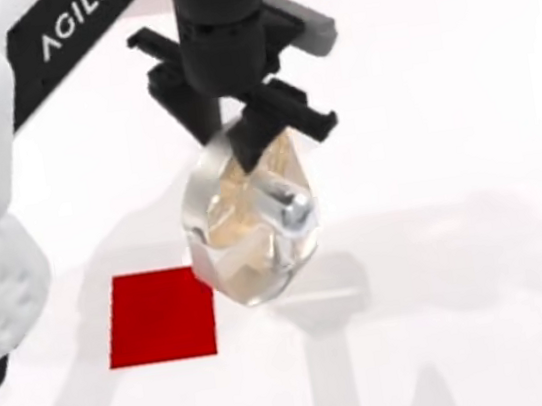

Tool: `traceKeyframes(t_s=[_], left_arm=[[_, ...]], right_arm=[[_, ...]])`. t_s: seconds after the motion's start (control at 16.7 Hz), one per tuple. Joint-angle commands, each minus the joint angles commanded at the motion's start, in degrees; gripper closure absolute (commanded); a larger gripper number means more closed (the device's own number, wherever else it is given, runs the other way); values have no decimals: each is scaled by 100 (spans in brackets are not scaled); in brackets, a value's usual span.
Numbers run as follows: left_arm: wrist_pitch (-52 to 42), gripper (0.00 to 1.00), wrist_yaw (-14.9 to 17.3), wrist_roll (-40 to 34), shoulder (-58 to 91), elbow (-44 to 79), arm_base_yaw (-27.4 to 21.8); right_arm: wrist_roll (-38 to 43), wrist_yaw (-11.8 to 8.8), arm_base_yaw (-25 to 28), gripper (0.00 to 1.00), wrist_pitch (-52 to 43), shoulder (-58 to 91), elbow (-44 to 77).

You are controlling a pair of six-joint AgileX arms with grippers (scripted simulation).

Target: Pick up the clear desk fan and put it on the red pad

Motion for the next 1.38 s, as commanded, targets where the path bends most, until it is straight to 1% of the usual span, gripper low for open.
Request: traceKeyframes(t_s=[0.12,0.3,0.42,0.6,0.78,0.96,1.14,1.26,1.38], left_arm=[[-48,100,-112,-781,-201,-314,56],[-44,100,-269,-2392,-603,-881,167],[25,100,-348,-3740,-921,-1302,252],[249,100,-390,-5979,-1436,-1975,389],[601,100,-329,-8175,-1948,-2668,533],[1008,100,-187,-10011,-2388,-3329,670],[1383,100,-13,-11338,-2710,-3905,783],[1584,100,93,-11933,-2857,-4214,842],[1725,100,173,-12299,-2947,-4429,882]], right_arm=[[0,0,0,0,0,0,0],[0,0,0,0,0,0,0],[0,0,0,0,0,0,0],[0,0,0,0,0,0,0],[0,0,0,0,0,0,0],[0,0,0,0,0,0,0],[0,0,0,0,0,0,0],[0,0,0,0,0,0,0],[0,0,0,0,0,0,0]])
